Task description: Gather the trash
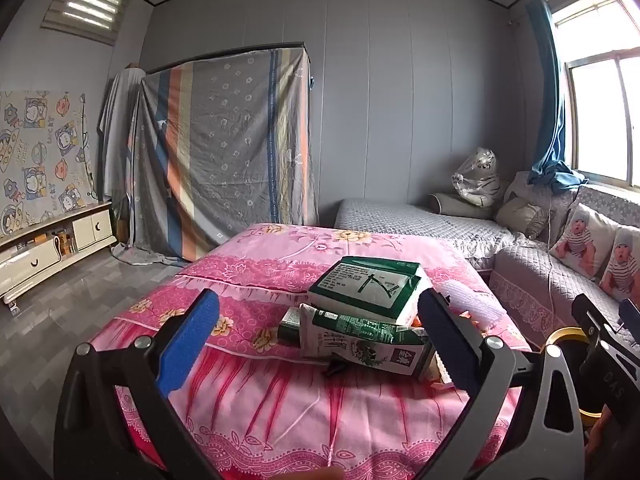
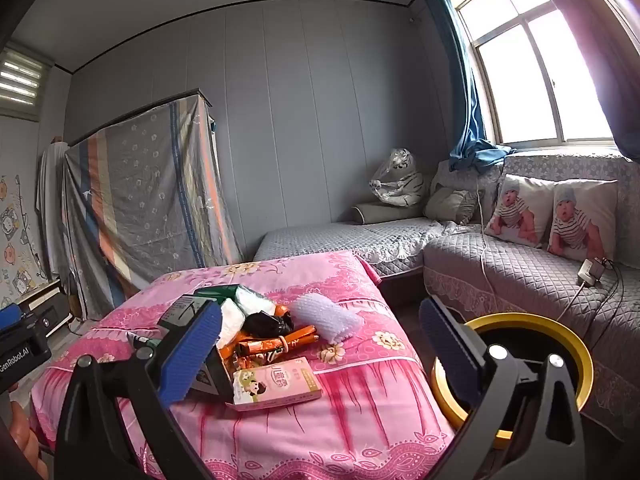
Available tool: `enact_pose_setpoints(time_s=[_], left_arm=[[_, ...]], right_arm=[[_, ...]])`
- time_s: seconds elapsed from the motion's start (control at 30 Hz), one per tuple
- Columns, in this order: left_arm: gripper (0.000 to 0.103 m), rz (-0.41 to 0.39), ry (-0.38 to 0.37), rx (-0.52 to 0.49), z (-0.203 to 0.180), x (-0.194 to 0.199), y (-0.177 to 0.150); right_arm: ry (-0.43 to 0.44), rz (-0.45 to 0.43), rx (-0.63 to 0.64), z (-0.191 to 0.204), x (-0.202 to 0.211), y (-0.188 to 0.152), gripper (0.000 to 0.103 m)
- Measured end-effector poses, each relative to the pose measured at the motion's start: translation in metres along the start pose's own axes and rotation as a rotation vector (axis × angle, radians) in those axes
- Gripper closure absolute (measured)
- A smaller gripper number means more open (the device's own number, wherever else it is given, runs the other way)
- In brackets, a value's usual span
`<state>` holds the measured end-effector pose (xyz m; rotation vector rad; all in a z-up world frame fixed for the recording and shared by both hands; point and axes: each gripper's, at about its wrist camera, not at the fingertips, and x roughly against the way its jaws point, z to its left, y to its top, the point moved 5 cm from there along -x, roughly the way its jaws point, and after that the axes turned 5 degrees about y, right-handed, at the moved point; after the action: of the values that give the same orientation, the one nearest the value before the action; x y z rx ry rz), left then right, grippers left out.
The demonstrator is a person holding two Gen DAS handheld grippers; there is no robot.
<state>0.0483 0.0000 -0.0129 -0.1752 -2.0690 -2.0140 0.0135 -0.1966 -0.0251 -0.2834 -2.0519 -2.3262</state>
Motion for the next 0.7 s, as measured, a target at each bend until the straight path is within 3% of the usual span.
enact_pose_setpoints(time_s=[0.7], left_arm=[[0.008, 0.007, 0.015, 0.006, -0.0023, -0.0014, -0.0035]], right_arm=[[-0.01, -0.001, -0.009, -0.0028, 0.0012, -0.0002, 0.007]])
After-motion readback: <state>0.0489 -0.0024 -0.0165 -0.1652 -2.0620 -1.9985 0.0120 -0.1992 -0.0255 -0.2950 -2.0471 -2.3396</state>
